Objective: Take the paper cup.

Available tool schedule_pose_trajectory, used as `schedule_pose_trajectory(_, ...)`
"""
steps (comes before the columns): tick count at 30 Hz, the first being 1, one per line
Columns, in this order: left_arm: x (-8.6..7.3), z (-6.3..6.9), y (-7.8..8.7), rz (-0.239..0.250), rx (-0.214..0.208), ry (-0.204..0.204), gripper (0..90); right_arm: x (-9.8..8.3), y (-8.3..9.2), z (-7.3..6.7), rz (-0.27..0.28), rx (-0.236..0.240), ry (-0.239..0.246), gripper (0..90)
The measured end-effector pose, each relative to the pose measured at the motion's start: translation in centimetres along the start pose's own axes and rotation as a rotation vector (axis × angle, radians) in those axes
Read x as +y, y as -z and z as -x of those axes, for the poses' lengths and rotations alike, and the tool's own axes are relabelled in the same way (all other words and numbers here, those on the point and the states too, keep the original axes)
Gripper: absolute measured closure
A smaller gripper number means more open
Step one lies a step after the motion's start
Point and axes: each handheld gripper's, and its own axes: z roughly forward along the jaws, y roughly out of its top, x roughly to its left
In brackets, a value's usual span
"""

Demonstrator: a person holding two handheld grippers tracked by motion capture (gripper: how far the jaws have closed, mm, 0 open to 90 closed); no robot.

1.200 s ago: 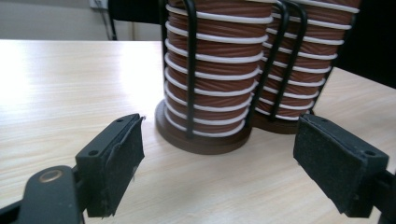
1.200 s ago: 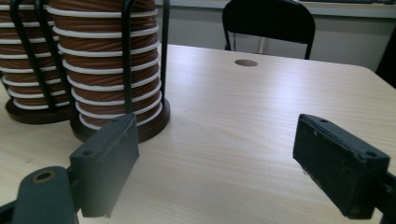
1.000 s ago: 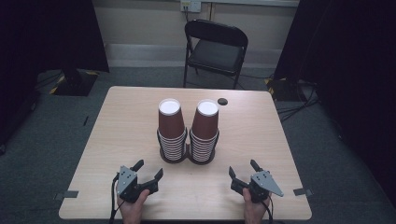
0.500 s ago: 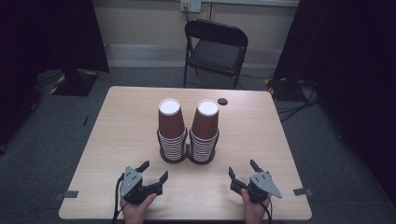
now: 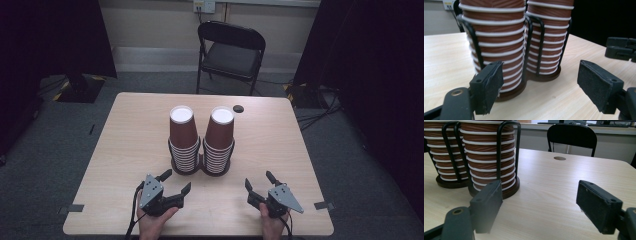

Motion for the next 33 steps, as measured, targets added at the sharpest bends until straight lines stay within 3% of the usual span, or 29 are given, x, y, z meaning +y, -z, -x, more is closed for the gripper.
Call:
schedule_pose_trajectory(8,1.7,0.5,-0.6,0.01,-0.021,-0.039,20.8,0.0,-0.1,0.0,-0.006,0.0,-0.004,18.7)
schedule_pose_trajectory(11,2.1,0.6,-0.8,0.008,-0.034,-0.039,20.6,0.0,-0.1,0.0,-0.007,-0.001,-0.006,18.7)
schedule_pose_trajectory(14,2.9,0.8,-1.1,0.012,-0.076,-0.04,20.2,0.0,-0.1,0.1,-0.009,-0.002,-0.01,18.4)
schedule_pose_trajectory(17,3.3,1.0,-1.1,0.02,-0.076,-0.049,20.2,0.0,0.0,0.1,-0.004,-0.002,-0.008,18.4)
schedule_pose_trajectory(19,3.7,1.1,-1.1,0.033,-0.085,-0.03,20.2,0.0,0.0,0.0,-0.002,-0.001,-0.008,18.3)
schedule_pose_trajectory(27,4.8,1.9,-1.7,0.02,-0.081,-0.089,21.4,0.0,0.0,0.1,0.0,0.003,-0.01,18.0)
schedule_pose_trajectory(28,4.9,2.0,-1.9,0.011,-0.089,-0.111,21.4,0.0,0.0,0.1,-0.001,0.001,-0.01,18.0)
schedule_pose_trajectory(33,5.4,2.4,-2.4,0.016,-0.093,-0.12,21.5,0.0,0.0,0.1,-0.006,0.002,-0.007,17.9)
